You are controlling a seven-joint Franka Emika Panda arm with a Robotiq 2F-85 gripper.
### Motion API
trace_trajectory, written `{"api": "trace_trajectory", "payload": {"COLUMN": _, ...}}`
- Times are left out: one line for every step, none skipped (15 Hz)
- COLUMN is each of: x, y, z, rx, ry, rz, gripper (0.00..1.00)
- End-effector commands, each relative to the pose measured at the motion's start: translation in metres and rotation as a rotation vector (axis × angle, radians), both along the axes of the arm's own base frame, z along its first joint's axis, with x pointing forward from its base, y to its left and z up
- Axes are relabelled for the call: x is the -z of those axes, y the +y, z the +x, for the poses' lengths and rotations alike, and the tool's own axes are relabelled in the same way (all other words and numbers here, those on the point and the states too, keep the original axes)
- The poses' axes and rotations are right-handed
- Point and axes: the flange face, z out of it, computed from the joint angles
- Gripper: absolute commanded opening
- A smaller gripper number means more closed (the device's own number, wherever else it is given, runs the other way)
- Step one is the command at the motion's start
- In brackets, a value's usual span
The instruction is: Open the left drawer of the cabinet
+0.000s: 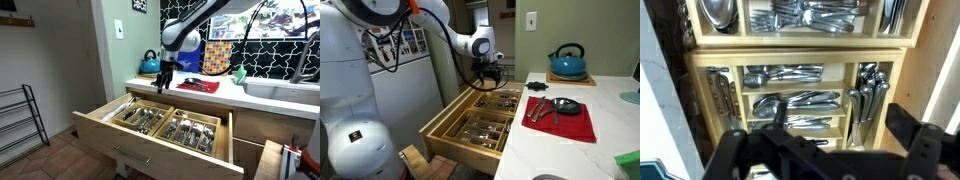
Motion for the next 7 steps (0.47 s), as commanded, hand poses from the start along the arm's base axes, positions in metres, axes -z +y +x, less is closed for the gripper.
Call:
{"api": "trace_trajectory", "payload": {"x": -0.017, "y": -0.016, "z": -0.035, "rx": 0.085, "ry": 0.058, "rz": -0.025, "gripper": 1.0}}
{"api": "trace_trajectory", "payload": {"x": -0.02, "y": -0.019, "z": -0.04, "rx": 0.089, "ry": 0.044, "rz": -0.018, "gripper": 0.99}}
{"api": "trace_trajectory", "payload": {"x": -0.016, "y": -0.013, "z": -0.018, "rx": 0.062, "ry": 0.036, "rz": -0.007, "gripper": 1.0}}
{"api": "trace_trajectory", "payload": {"x": -0.021, "y": -0.015, "z": -0.02, "rx": 0.065, "ry": 0.03, "rz": -0.007, "gripper": 1.0}}
{"api": "trace_trajectory", "payload": {"x": -0.022, "y": -0.015, "z": -0.02, "rx": 0.065, "ry": 0.026, "rz": -0.007, "gripper": 1.0}}
{"api": "trace_trajectory", "payload": {"x": -0.022, "y": -0.014, "z": -0.019, "rx": 0.064, "ry": 0.027, "rz": -0.006, "gripper": 1.0}}
{"api": "trace_trajectory", "payload": {"x": -0.02, "y": -0.013, "z": -0.018, "rx": 0.062, "ry": 0.029, "rz": -0.006, "gripper": 1.0}}
